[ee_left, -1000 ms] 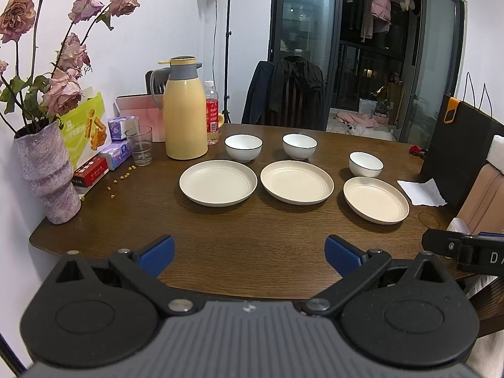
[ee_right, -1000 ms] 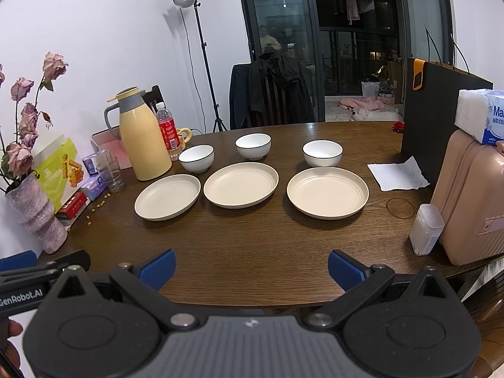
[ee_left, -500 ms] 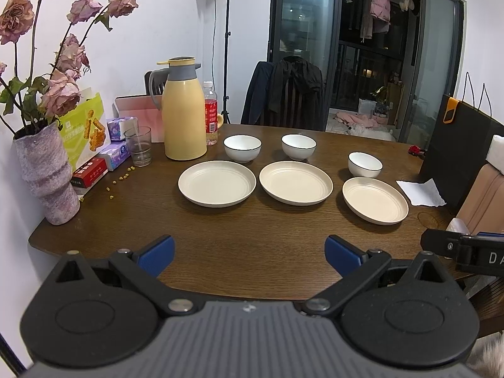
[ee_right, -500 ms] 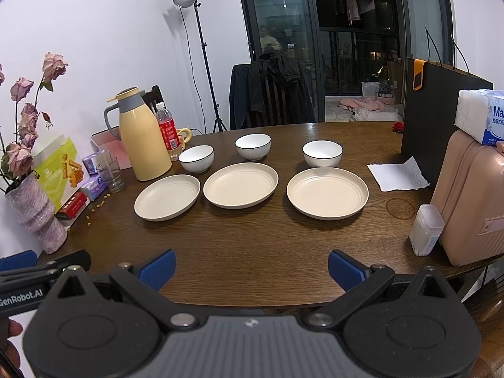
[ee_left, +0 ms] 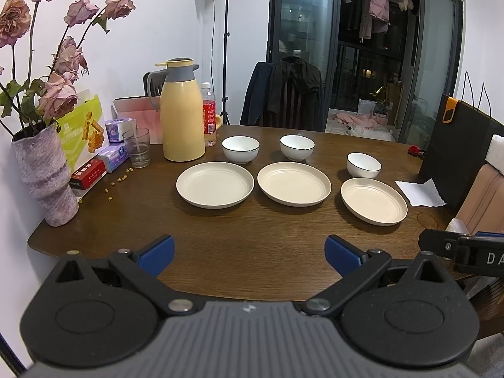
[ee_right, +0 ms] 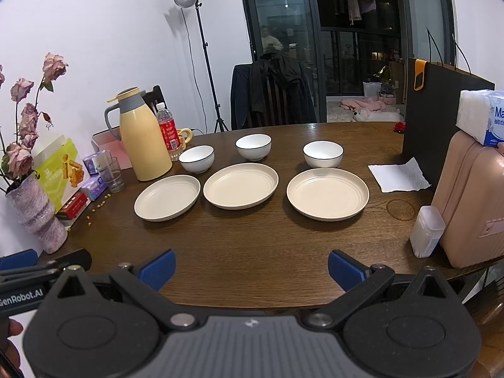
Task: Organize plates and bowls
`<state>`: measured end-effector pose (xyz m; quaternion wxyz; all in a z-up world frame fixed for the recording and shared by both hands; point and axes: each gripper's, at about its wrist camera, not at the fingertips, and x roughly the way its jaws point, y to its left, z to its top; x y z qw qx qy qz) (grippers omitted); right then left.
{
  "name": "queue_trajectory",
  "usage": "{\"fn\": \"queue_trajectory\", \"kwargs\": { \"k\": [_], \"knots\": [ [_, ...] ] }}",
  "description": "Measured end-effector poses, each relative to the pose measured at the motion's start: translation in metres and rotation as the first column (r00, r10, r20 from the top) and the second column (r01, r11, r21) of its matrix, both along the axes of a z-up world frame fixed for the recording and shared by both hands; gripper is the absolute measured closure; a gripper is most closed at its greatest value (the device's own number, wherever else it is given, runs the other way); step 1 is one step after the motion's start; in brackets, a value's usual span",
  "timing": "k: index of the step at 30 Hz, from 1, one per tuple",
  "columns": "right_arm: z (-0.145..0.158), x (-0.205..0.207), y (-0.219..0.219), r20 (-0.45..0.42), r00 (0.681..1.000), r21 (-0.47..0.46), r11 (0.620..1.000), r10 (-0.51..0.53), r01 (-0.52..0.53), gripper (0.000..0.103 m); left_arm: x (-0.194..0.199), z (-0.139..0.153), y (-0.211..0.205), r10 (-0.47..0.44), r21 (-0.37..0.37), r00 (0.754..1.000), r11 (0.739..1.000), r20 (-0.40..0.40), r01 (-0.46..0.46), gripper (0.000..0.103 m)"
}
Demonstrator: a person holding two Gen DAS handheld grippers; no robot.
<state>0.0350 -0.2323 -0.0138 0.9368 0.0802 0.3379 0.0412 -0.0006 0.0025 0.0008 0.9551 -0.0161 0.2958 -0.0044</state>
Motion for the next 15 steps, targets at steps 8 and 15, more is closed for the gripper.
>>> {"fn": "queue_trajectory", "kwargs": {
  "k": [8,15],
  "knots": [
    [-0.0005,0.0015,-0.0022,0.001,1.0,0.001,1.0,0.001,-0.001,0.0,0.0,0.0,0.0,0.0,0.0,1.0,1.0,0.0,0.0,0.0],
    [0.0007,0.0031,-0.0025,0.002,1.0,0.0,1.0,0.002,-0.002,0.0,0.0,0.0001,0.0003,0.0,0.0,1.0,1.0,0.001,0.0,0.0]
  ]
}}
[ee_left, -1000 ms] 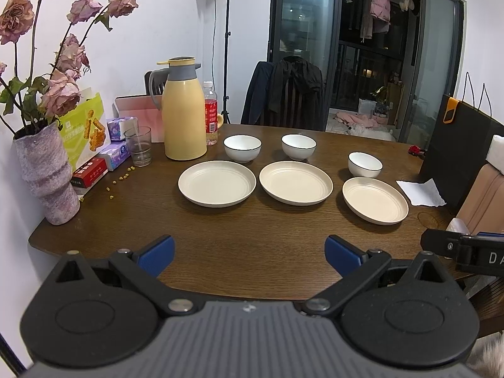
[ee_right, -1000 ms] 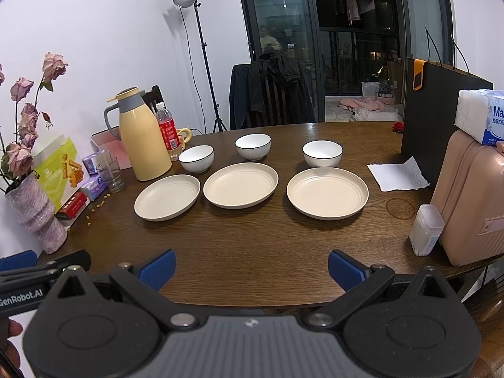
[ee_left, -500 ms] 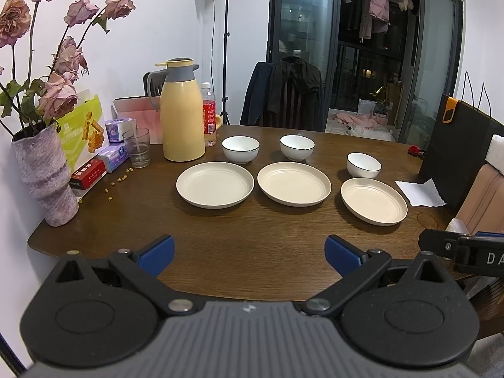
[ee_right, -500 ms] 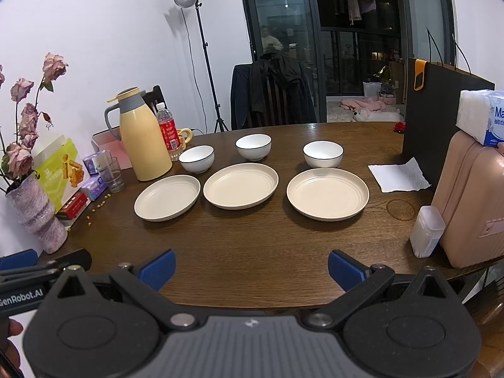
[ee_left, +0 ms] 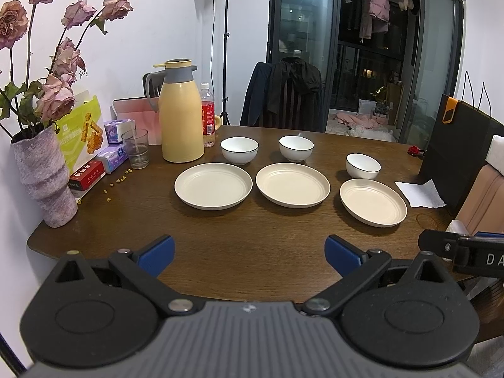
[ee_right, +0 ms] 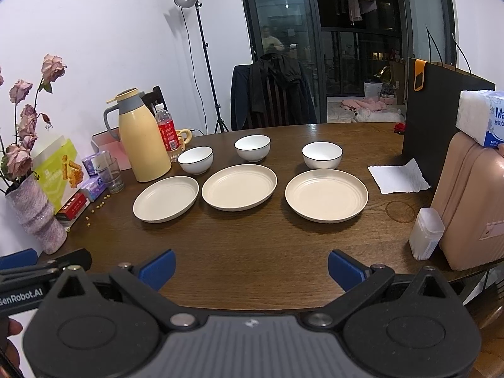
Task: Organize plates and bowls
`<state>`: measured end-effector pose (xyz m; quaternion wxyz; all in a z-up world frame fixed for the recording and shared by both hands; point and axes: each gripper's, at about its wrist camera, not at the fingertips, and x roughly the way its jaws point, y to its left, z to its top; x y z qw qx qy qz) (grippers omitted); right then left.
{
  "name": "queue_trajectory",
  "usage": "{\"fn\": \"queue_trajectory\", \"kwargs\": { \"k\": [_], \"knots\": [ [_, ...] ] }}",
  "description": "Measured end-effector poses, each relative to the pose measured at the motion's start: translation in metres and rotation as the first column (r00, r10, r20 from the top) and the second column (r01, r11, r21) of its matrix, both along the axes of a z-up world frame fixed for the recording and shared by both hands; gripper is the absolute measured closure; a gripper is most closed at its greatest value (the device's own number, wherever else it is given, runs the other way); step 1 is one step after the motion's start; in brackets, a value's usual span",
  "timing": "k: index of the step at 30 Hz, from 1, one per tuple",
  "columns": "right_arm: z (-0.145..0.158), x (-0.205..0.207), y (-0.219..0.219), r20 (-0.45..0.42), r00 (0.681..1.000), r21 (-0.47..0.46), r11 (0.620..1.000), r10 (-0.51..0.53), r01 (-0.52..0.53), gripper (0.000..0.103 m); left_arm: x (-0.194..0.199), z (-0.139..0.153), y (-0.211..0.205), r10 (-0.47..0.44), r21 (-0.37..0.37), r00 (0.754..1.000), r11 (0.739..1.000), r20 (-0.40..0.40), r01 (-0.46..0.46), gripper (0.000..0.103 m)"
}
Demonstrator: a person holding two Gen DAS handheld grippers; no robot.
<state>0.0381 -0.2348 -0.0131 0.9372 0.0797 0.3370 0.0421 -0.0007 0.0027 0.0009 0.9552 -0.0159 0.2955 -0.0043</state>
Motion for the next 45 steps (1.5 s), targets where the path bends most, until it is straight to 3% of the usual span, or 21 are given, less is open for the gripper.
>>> {"fn": "queue_trajectory", "kwargs": {
  "k": [16,25,45],
  "knots": [
    [-0.001,0.001,0.0,0.002,1.0,0.001,1.0,0.0,0.0,0.0,0.0,0.0,-0.001,0.0,0.001,1.0,1.0,0.0,0.0,0.0],
    [0.004,0.032,-0.014,0.0,1.0,0.015,1.0,-0.004,0.004,0.0,0.004,0.001,-0.003,-0.005,0.009,1.0,1.0,-0.003,0.005,0.0],
    [-0.009,0.098,-0.012,-0.044,0.999,0.038,0.999,-0.031,0.033,0.0,0.089,-0.003,-0.001,-0.03,-0.002,0.999,1.0,-0.044,0.03,0.0]
  ]
}}
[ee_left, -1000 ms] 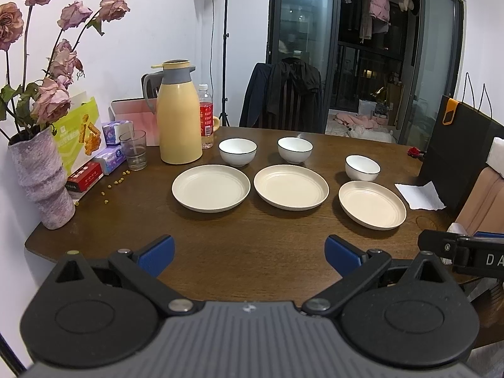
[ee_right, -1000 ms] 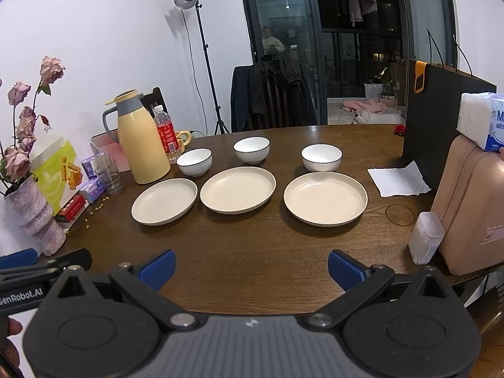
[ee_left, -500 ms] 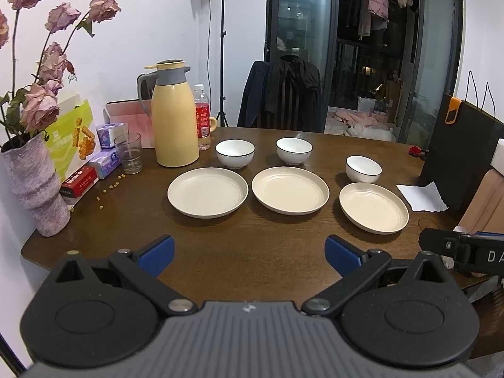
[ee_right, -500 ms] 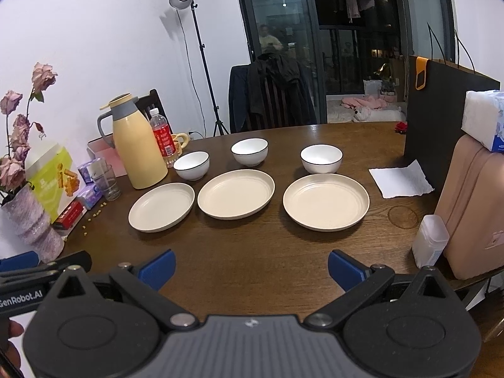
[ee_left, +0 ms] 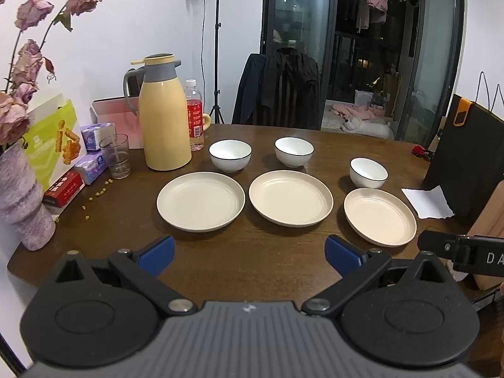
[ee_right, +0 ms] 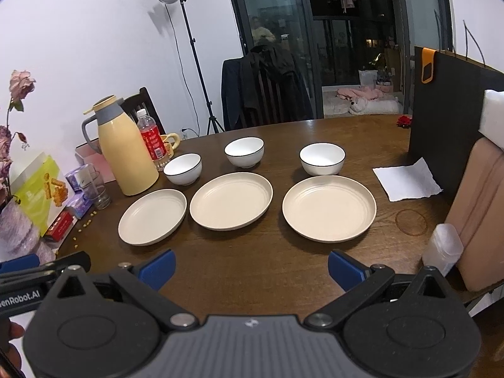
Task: Organize plates and bowls
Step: 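Move both tools forward toward the rims of the cream plates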
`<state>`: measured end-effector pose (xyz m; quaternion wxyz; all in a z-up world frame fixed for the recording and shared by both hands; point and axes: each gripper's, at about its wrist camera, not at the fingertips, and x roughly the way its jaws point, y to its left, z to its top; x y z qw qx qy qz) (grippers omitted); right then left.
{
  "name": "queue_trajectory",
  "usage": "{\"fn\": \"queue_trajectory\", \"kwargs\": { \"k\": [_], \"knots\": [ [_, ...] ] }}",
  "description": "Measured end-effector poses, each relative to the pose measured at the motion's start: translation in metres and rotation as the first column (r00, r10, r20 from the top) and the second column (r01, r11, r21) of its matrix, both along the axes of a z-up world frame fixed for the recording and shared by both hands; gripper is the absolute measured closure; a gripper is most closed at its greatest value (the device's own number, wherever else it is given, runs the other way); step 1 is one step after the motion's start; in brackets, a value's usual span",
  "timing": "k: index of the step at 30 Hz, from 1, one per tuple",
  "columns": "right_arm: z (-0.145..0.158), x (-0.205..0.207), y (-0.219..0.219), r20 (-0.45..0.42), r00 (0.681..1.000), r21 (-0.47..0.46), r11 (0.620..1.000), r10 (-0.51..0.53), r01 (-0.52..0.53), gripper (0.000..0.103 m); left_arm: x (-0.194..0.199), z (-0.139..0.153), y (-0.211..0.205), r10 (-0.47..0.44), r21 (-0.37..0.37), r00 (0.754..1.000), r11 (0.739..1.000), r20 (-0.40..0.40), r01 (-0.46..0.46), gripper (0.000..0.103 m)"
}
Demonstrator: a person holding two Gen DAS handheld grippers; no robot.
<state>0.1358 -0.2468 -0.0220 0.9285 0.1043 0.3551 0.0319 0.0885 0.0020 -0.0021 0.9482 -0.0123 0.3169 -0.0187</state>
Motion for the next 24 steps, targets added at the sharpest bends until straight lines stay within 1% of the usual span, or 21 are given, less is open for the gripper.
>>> {"fn": "queue_trajectory", "kwargs": {
  "k": [24],
  "knots": [
    [-0.021,0.116,0.03,-0.092,0.996,0.017,1.0,-0.003,0.005,0.0,0.11,-0.013,0.026,-0.024,-0.006,0.998,1.0,-0.055,0.024,0.0]
  ]
}}
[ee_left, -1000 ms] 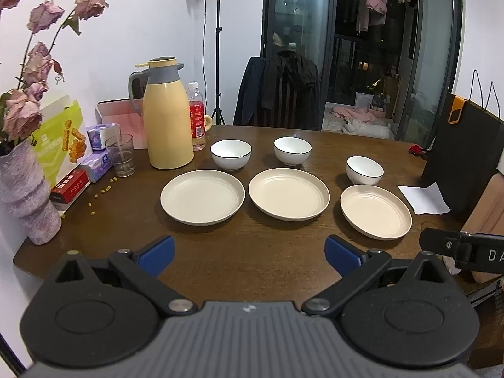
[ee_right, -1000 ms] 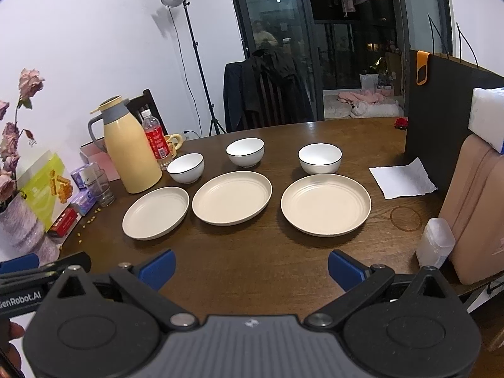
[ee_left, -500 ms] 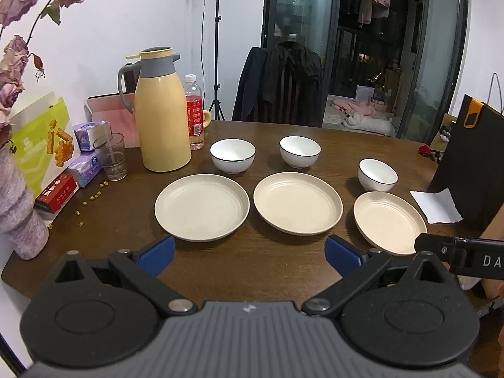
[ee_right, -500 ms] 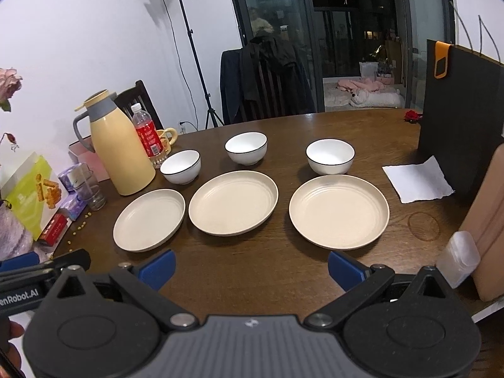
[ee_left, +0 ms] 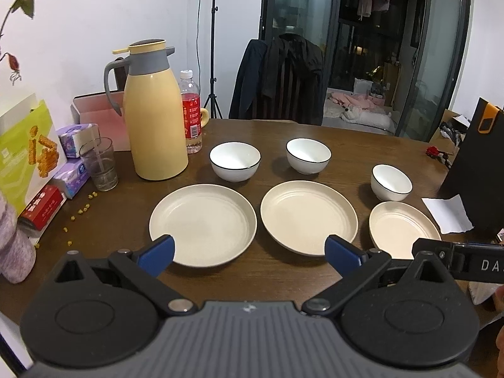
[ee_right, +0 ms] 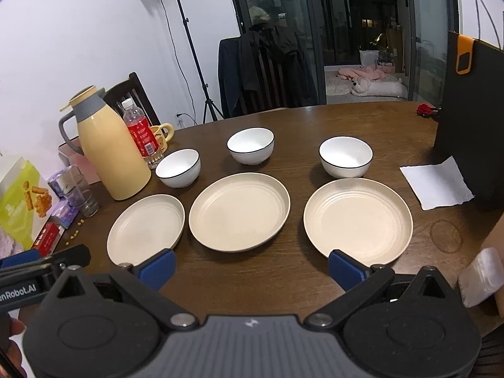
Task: Organize plates and bowls
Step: 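Move both tools forward toward the rims of the cream plates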
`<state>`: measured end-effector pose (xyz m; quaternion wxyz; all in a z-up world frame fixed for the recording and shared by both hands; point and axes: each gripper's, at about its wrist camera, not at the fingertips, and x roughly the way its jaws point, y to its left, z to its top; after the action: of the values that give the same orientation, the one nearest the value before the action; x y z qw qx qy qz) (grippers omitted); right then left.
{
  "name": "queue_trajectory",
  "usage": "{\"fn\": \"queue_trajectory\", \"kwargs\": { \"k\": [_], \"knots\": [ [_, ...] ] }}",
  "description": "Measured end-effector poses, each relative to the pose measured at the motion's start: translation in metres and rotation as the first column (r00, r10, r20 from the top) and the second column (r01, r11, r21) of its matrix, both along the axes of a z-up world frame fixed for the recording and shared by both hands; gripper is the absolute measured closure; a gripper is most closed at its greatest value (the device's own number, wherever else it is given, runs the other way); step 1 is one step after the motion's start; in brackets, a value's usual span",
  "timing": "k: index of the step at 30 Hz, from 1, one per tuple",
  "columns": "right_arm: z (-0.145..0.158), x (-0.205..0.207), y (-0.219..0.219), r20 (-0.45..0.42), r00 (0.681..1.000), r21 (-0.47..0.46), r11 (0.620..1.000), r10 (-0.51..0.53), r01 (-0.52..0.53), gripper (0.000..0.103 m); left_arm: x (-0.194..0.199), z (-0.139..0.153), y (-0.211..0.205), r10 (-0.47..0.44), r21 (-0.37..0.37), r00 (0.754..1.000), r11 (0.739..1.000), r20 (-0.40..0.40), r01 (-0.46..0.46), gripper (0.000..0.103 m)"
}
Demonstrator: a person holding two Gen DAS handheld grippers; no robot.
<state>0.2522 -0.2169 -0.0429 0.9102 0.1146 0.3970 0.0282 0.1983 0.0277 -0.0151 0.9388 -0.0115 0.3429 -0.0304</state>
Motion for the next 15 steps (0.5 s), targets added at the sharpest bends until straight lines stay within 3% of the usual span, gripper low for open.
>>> {"fn": "queue_trajectory", "kwargs": {
  "k": [15],
  "knots": [
    [-0.022,0.061,0.007,-0.077,0.996,0.013,0.999,-0.044,0.045,0.0,0.076,-0.017,0.005,-0.088,0.018,0.995,0.996,-0.05,0.089,0.0]
  ]
}}
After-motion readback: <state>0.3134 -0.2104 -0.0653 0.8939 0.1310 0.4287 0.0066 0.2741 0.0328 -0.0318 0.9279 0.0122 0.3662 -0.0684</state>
